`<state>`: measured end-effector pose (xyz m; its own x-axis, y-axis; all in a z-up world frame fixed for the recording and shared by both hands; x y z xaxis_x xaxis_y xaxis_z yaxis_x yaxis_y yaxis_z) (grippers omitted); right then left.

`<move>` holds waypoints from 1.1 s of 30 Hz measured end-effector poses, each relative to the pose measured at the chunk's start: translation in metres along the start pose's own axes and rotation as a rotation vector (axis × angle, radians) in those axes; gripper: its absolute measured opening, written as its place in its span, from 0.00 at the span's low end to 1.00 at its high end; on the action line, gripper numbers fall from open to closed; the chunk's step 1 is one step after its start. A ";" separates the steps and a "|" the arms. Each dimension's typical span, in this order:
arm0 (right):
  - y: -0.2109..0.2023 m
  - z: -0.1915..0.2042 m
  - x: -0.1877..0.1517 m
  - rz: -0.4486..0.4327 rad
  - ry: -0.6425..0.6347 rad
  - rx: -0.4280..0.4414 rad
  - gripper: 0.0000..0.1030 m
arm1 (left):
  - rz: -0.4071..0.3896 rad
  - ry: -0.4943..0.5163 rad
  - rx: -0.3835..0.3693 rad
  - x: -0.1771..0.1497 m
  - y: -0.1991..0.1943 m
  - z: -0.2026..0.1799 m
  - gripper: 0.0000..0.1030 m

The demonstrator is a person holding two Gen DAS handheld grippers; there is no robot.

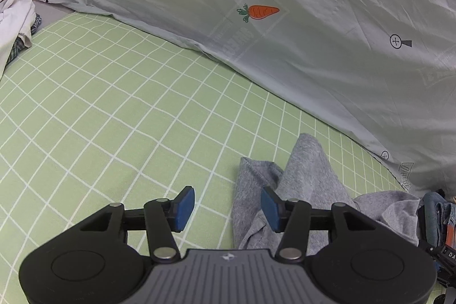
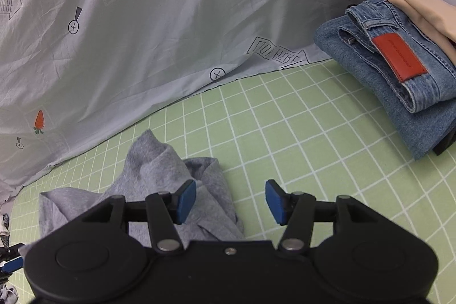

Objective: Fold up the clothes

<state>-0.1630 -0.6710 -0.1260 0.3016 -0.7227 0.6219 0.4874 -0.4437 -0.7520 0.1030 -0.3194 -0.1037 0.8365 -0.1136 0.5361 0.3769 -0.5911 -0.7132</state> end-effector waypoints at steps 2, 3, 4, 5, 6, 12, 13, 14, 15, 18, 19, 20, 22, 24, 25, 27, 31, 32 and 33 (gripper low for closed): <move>-0.005 0.005 -0.007 -0.015 -0.030 0.002 0.52 | 0.007 -0.011 -0.014 -0.006 -0.002 0.003 0.51; -0.007 0.008 -0.008 -0.027 -0.047 0.003 0.52 | 0.010 -0.008 -0.022 -0.008 -0.002 0.002 0.51; -0.009 0.012 -0.008 -0.042 -0.069 0.007 0.51 | 0.014 0.007 -0.033 -0.010 -0.002 -0.001 0.51; -0.011 0.016 -0.008 -0.058 -0.091 0.011 0.50 | 0.013 0.033 -0.037 -0.011 0.000 -0.006 0.51; -0.012 0.020 -0.007 -0.074 -0.114 0.016 0.49 | 0.013 0.059 -0.041 -0.012 0.002 -0.010 0.51; -0.005 0.048 0.002 -0.105 -0.218 0.081 0.49 | 0.040 0.206 -0.083 -0.009 0.037 -0.050 0.51; -0.001 0.052 0.003 -0.101 -0.232 0.089 0.49 | 0.045 0.220 -0.089 -0.009 0.045 -0.056 0.51; 0.004 0.056 0.003 -0.093 -0.249 0.093 0.49 | 0.050 0.220 -0.089 -0.009 0.051 -0.058 0.51; 0.009 0.059 0.002 -0.085 -0.265 0.096 0.49 | 0.055 0.219 -0.088 -0.009 0.058 -0.061 0.49; 0.023 0.064 0.002 -0.064 -0.305 0.098 0.23 | 0.067 0.206 -0.083 -0.008 0.072 -0.064 0.17; 0.027 0.063 0.002 -0.061 -0.309 0.103 0.16 | 0.059 0.203 -0.080 -0.007 0.071 -0.063 0.08; 0.028 0.061 0.004 -0.066 -0.298 0.108 0.13 | 0.050 0.201 -0.077 -0.006 0.071 -0.062 0.07; 0.024 0.052 0.011 -0.102 -0.265 0.110 0.06 | 0.017 0.185 -0.072 -0.003 0.062 -0.059 0.07; 0.016 0.037 0.022 -0.150 -0.215 0.082 0.04 | -0.032 0.143 -0.075 0.005 0.045 -0.054 0.07; 0.013 0.030 0.027 -0.168 -0.188 0.072 0.03 | -0.057 0.107 -0.086 0.010 0.036 -0.050 0.07; 0.011 0.013 0.034 -0.177 -0.125 0.070 0.03 | -0.096 0.028 -0.129 0.019 0.024 -0.040 0.07; 0.027 0.004 0.034 -0.129 -0.067 0.062 0.05 | -0.088 -0.022 -0.111 0.022 0.042 -0.031 0.08; 0.035 0.006 0.033 -0.094 -0.062 0.032 0.11 | -0.051 -0.042 -0.088 0.020 0.052 -0.028 0.09; 0.042 0.007 0.032 -0.059 -0.058 0.002 0.16 | -0.014 -0.062 -0.065 0.018 0.062 -0.026 0.11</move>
Point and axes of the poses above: each gripper's, at about its wrist camera, not at the fingertips, and y roughly the way its jaws point, z to its left, x to its top, the point moved 1 cm from there along y, roughly the way its jaws point, and after that the axes turned 7 degrees about -x, right-handed, at the moved point
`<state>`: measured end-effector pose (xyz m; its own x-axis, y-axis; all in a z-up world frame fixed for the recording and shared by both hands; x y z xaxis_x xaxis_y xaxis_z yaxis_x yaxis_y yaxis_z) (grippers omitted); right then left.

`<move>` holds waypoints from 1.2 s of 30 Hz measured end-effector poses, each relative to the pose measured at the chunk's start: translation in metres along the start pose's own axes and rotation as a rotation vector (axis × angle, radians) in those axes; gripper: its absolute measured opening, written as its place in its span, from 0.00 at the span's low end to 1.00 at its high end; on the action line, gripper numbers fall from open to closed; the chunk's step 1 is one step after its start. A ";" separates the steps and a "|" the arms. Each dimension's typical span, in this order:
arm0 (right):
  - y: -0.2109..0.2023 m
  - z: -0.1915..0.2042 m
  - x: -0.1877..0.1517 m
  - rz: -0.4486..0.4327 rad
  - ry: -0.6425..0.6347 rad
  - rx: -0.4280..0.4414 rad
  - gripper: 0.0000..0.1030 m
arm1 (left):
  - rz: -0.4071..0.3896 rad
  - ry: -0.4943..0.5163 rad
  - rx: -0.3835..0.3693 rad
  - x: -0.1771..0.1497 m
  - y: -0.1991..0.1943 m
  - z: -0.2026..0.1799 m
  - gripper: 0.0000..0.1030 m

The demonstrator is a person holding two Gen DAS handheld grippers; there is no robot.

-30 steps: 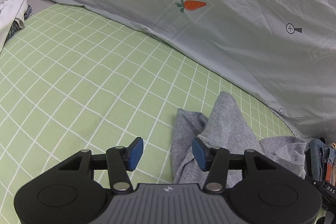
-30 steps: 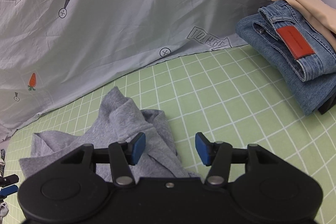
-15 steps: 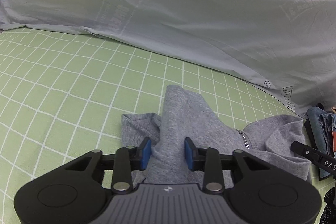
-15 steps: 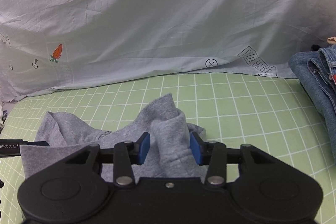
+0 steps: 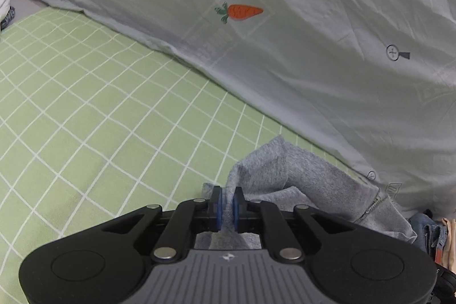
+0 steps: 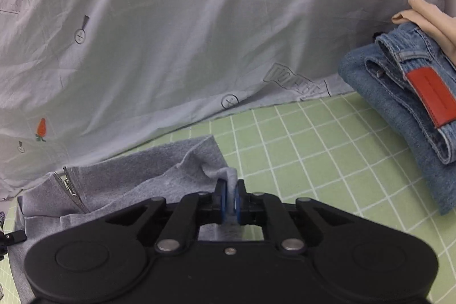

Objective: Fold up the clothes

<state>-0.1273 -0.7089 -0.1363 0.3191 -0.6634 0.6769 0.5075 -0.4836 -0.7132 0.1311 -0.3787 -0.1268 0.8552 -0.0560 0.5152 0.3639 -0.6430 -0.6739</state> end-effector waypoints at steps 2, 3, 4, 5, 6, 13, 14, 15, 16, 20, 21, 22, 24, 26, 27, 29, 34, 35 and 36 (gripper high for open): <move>0.000 0.005 -0.004 0.007 -0.017 -0.032 0.39 | 0.009 -0.035 -0.002 -0.003 -0.001 0.005 0.20; -0.004 0.007 -0.006 -0.007 -0.032 -0.040 0.44 | 0.013 -0.052 -0.003 -0.005 -0.001 0.007 0.24; -0.008 0.010 -0.008 -0.014 -0.048 -0.043 0.53 | 0.003 -0.016 -0.002 -0.006 -0.007 0.005 0.34; -0.010 0.010 -0.010 -0.006 -0.067 -0.030 0.66 | 0.007 0.028 0.006 -0.008 -0.010 0.002 0.42; -0.013 0.011 -0.013 0.002 -0.087 -0.017 0.72 | 0.010 0.071 0.015 -0.009 -0.014 0.000 0.59; -0.011 0.006 -0.045 0.134 -0.057 0.098 0.89 | 0.149 0.233 -0.025 -0.036 -0.017 -0.006 0.80; -0.011 0.006 -0.050 0.143 -0.052 0.099 0.92 | 0.166 0.227 -0.035 -0.042 -0.014 -0.004 0.80; -0.010 0.005 -0.054 0.152 -0.046 0.100 0.93 | 0.183 0.213 -0.042 -0.047 -0.011 -0.003 0.81; -0.008 0.004 -0.056 0.163 -0.034 0.106 0.95 | 0.205 0.193 -0.056 -0.051 -0.007 -0.001 0.83; 0.002 -0.001 -0.064 0.212 0.037 0.154 0.99 | 0.266 0.115 -0.114 -0.062 0.008 0.006 0.85; 0.005 -0.002 -0.065 0.221 0.047 0.158 0.99 | 0.276 0.098 -0.125 -0.064 0.011 0.007 0.86; 0.007 -0.002 -0.066 0.224 0.055 0.162 1.00 | 0.277 0.103 -0.137 -0.066 0.012 0.005 0.90; 0.008 0.001 -0.067 0.213 0.048 0.165 1.00 | 0.281 0.118 -0.153 -0.070 0.015 0.001 0.95; 0.009 0.004 -0.068 0.207 0.034 0.168 1.00 | 0.283 0.161 -0.141 -0.074 0.017 -0.008 0.99; 0.010 0.006 -0.068 0.206 0.028 0.172 1.00 | 0.283 0.181 -0.134 -0.075 0.019 -0.012 0.99; 0.011 0.008 -0.068 0.215 0.023 0.189 1.00 | 0.287 0.220 -0.112 -0.079 0.021 -0.019 0.99; 0.011 0.020 -0.070 0.254 -0.021 0.230 1.00 | 0.312 0.191 -0.141 -0.086 0.025 -0.029 0.99; 0.010 0.023 -0.072 0.259 -0.035 0.239 1.00 | 0.309 0.189 -0.131 -0.088 0.025 -0.032 0.98; 0.009 0.026 -0.075 0.264 -0.051 0.250 1.00 | 0.309 0.202 -0.122 -0.091 0.025 -0.036 0.97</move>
Point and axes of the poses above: each gripper's, at about its wrist camera, not at the fingertips, and y roughly the way its jaws point, z to its left, x to its top, the point moved 1 cm from there along y, roughly the way its jaws point, and after that the axes turned 7 degrees about -x, right-handed, at the moved point
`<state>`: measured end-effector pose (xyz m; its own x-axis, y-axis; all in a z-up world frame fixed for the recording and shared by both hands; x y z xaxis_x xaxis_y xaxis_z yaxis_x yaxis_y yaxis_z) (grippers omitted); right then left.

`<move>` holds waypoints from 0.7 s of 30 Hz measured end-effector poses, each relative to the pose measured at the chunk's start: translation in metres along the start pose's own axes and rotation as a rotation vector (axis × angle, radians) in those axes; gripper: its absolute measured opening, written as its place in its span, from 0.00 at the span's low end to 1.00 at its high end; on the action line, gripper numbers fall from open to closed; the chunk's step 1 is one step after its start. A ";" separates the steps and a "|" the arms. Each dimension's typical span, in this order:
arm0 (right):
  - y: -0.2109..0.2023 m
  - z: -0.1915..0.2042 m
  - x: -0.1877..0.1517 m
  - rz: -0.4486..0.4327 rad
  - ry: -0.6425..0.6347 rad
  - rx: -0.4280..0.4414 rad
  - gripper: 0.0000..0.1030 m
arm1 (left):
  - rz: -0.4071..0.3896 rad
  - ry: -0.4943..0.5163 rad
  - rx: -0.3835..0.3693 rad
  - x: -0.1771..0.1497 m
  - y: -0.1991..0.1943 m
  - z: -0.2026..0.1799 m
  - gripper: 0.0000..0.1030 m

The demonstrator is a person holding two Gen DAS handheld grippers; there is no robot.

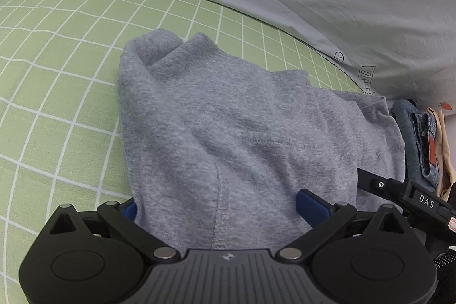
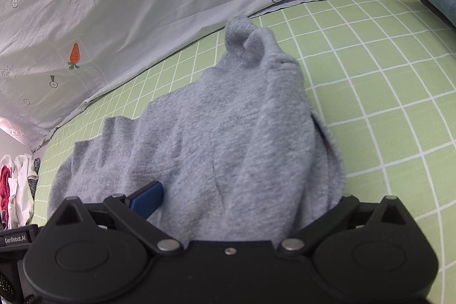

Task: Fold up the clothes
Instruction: 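Carry the folded hoodie with both grippers onto the jeans stack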

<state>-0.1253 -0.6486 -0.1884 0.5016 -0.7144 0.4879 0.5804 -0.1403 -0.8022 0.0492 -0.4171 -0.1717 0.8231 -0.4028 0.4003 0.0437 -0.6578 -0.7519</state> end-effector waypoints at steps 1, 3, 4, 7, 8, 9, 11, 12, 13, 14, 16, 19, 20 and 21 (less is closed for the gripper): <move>-0.001 0.003 -0.003 0.007 -0.018 0.015 0.95 | 0.008 0.008 0.003 -0.002 0.000 -0.004 0.94; -0.004 0.004 -0.007 0.019 -0.015 0.048 0.72 | 0.026 -0.001 -0.011 -0.005 0.001 -0.009 0.74; -0.006 0.001 -0.010 0.026 0.025 0.065 0.63 | 0.039 -0.043 -0.038 -0.007 0.001 -0.010 0.67; -0.018 -0.014 -0.016 0.058 0.131 0.102 0.52 | 0.065 -0.071 -0.055 -0.015 -0.003 -0.021 0.61; -0.023 -0.017 -0.018 0.071 0.142 0.099 0.51 | 0.079 -0.065 -0.052 -0.018 -0.005 -0.027 0.60; -0.030 -0.020 -0.019 0.084 0.151 0.095 0.50 | 0.095 -0.066 -0.074 -0.020 -0.007 -0.035 0.58; -0.050 -0.029 -0.023 0.094 0.164 0.091 0.48 | 0.127 -0.069 -0.118 -0.025 -0.012 -0.051 0.57; -0.061 -0.035 -0.025 0.092 0.178 0.100 0.48 | 0.143 -0.070 -0.140 -0.027 -0.014 -0.058 0.56; -0.072 -0.043 -0.027 0.090 0.194 0.110 0.47 | 0.152 -0.053 -0.160 -0.029 -0.015 -0.071 0.56; -0.084 -0.050 -0.028 0.085 0.210 0.116 0.47 | 0.164 -0.030 -0.169 -0.030 -0.015 -0.083 0.56; -0.107 -0.069 -0.028 0.069 0.237 0.106 0.46 | 0.183 0.009 -0.196 -0.032 -0.013 -0.106 0.55; -0.143 -0.097 -0.029 0.037 0.282 0.099 0.46 | 0.204 0.051 -0.254 -0.037 -0.009 -0.145 0.54; -0.155 -0.106 -0.028 0.023 0.297 0.103 0.46 | 0.208 0.061 -0.273 -0.037 -0.009 -0.157 0.54; -0.167 -0.114 -0.027 0.010 0.310 0.108 0.46 | 0.212 0.070 -0.293 -0.037 -0.010 -0.169 0.54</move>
Point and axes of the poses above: each gripper's, at about its wrist camera, not at the fingertips, and y roughly the way its jaws point, z to its left, x to its top, the point moved 1 cm from there along y, roughly the way its jaws point, and after that the axes turned 7 degrees about -x, right-handed, at the moved point
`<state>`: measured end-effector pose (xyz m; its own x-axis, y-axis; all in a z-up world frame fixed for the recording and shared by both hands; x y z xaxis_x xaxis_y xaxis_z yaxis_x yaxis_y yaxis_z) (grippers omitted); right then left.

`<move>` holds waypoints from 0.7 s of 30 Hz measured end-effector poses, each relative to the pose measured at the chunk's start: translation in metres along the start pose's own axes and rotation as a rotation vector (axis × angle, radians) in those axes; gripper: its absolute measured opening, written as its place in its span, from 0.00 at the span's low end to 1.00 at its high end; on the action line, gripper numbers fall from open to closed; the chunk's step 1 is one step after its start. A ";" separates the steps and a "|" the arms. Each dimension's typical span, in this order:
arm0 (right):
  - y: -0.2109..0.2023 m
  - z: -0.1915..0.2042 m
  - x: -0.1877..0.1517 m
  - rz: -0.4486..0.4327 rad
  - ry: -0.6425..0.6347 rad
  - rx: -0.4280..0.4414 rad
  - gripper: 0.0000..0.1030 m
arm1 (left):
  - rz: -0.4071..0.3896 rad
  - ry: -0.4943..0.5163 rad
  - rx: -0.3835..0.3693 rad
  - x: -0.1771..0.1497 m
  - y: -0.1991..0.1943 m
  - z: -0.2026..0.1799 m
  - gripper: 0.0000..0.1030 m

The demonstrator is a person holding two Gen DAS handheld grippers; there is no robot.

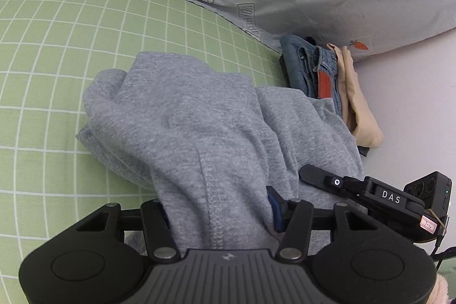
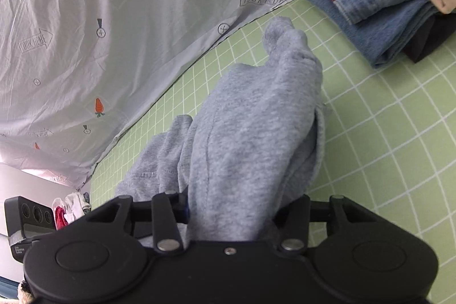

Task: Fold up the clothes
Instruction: 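Carry the folded hoodie with both grippers onto the jeans stack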

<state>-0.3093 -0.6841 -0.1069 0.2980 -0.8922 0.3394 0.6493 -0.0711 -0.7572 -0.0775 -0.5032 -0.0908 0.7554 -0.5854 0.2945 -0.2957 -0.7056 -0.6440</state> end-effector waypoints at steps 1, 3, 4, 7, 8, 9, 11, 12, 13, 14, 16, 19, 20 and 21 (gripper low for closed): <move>-0.013 -0.006 0.004 -0.012 0.008 0.009 0.46 | 0.000 0.007 -0.018 0.000 0.001 -0.012 0.54; -0.038 -0.016 0.014 -0.034 0.019 0.025 0.46 | -0.001 0.023 -0.045 0.002 0.004 -0.035 0.54; -0.049 -0.021 0.019 -0.043 0.022 0.033 0.46 | -0.003 0.033 -0.054 0.005 0.007 -0.048 0.54; -0.079 -0.032 0.041 -0.053 0.019 0.046 0.46 | -0.006 0.041 -0.065 0.013 0.015 -0.083 0.54; -0.087 -0.036 0.049 -0.056 0.013 0.047 0.46 | -0.007 0.042 -0.068 0.016 0.017 -0.095 0.54; -0.095 -0.038 0.059 -0.059 0.001 0.047 0.46 | -0.006 0.045 -0.069 0.019 0.021 -0.106 0.54; -0.110 -0.045 0.080 -0.068 -0.024 0.051 0.46 | -0.013 0.060 -0.075 0.030 0.030 -0.130 0.54; -0.116 -0.050 0.091 -0.073 -0.036 0.054 0.46 | -0.016 0.068 -0.077 0.035 0.034 -0.142 0.54; -0.123 -0.054 0.102 -0.079 -0.049 0.057 0.46 | -0.025 0.076 -0.083 0.041 0.042 -0.154 0.54; -0.128 -0.059 0.113 -0.085 -0.060 0.060 0.46 | -0.034 0.084 -0.089 0.048 0.050 -0.165 0.54; -0.135 -0.073 0.140 -0.101 -0.077 0.062 0.46 | -0.049 0.094 -0.106 0.060 0.068 -0.184 0.54; -0.140 -0.094 0.180 -0.133 -0.100 0.059 0.46 | -0.071 0.101 -0.145 0.084 0.104 -0.204 0.54; -0.141 -0.101 0.193 -0.147 -0.111 0.051 0.46 | -0.079 0.114 -0.155 0.093 0.117 -0.210 0.54; -0.140 -0.107 0.206 -0.168 -0.130 0.028 0.46 | -0.086 0.127 -0.164 0.102 0.130 -0.215 0.54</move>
<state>-0.4136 -0.9053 0.0087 0.2706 -0.8035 0.5302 0.7163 -0.1998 -0.6685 -0.1649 -0.7409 0.0073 0.7052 -0.5586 0.4366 -0.3326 -0.8046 -0.4920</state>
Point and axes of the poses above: each gripper's, at about its wrist camera, not at the fingertips, and y roughly the way its jaws point, z to its left, x to its top, the point moved 1 cm from there along y, roughly the way its jaws point, and after that the axes turned 7 degrees about -x, right-handed, at the moved point
